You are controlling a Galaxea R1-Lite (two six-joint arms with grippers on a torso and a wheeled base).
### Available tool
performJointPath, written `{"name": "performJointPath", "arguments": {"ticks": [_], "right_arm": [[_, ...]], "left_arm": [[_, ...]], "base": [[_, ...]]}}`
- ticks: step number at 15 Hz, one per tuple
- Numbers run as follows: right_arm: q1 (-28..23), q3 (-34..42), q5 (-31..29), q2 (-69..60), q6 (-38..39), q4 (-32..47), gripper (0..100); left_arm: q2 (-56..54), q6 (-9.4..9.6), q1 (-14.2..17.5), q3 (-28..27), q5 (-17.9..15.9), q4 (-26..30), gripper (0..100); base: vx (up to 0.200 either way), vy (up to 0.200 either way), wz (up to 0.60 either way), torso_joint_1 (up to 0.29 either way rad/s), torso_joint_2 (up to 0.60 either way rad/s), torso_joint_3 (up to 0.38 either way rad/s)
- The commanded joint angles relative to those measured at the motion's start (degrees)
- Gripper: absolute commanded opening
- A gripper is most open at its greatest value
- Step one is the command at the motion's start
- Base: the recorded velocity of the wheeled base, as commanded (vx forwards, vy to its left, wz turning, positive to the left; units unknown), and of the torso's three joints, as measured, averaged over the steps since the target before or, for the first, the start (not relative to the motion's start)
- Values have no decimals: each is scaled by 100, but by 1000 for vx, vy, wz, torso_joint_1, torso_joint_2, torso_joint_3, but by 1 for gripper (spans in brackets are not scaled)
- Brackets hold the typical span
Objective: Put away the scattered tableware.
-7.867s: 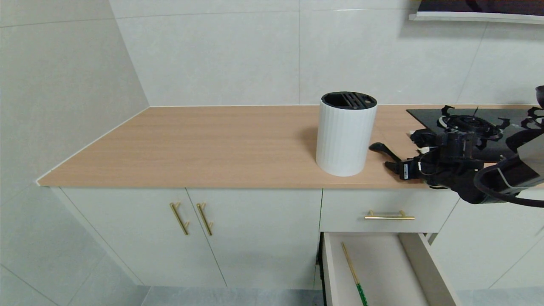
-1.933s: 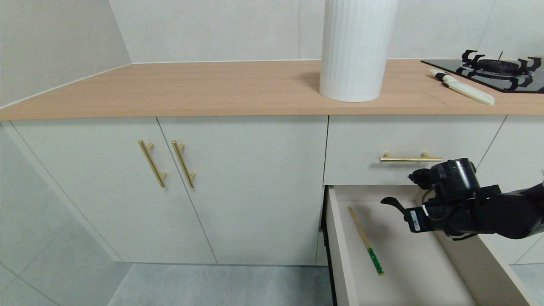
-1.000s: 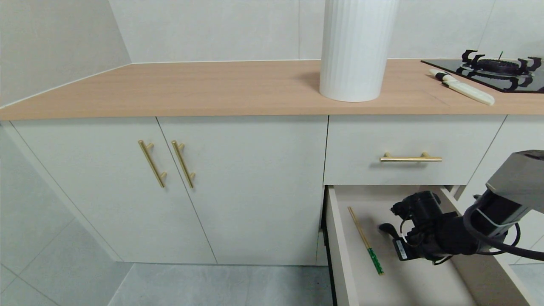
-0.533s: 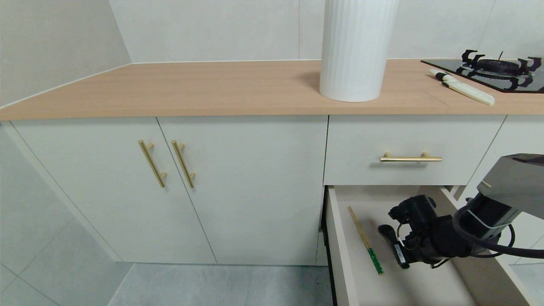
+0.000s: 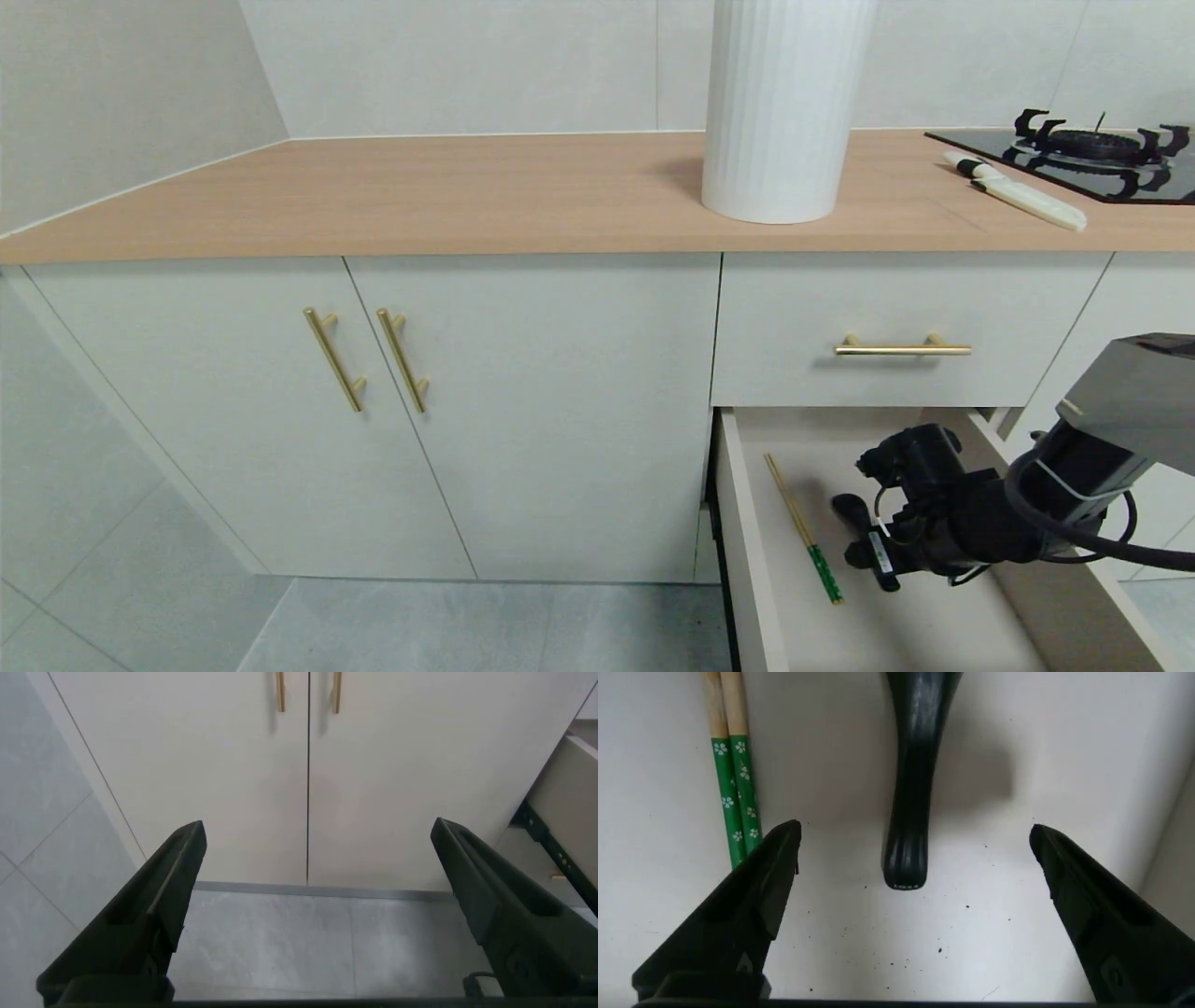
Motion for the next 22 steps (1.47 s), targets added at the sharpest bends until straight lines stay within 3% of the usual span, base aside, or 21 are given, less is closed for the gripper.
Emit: {"name": "performJointPath", "arguments": {"ticks": [1,5,10,17,22], "right_arm": [[-2,115,-45,-525,50,9,100],[33,581,-141,-2010,349,36,100],[551,1337,-45,-3003,375,185,100],[595,1337,-45,-3724,279,880,100],[666,1355,-36,-3891,77,1240,100]], "left_arm": [[2,-1,0,0,4,-4,100],[2,-1,0,0,4,-4,100],[2,-1,0,0,4,5,100],[2,8,0,0,4,5,100],[2,8,0,0,4,5,100]], "base": [[0,0,0,0,0,0],[0,0,0,0,0,0],[0,0,0,0,0,0],[0,0,0,0,0,0],[-200,0,0,1,0,3]]}}
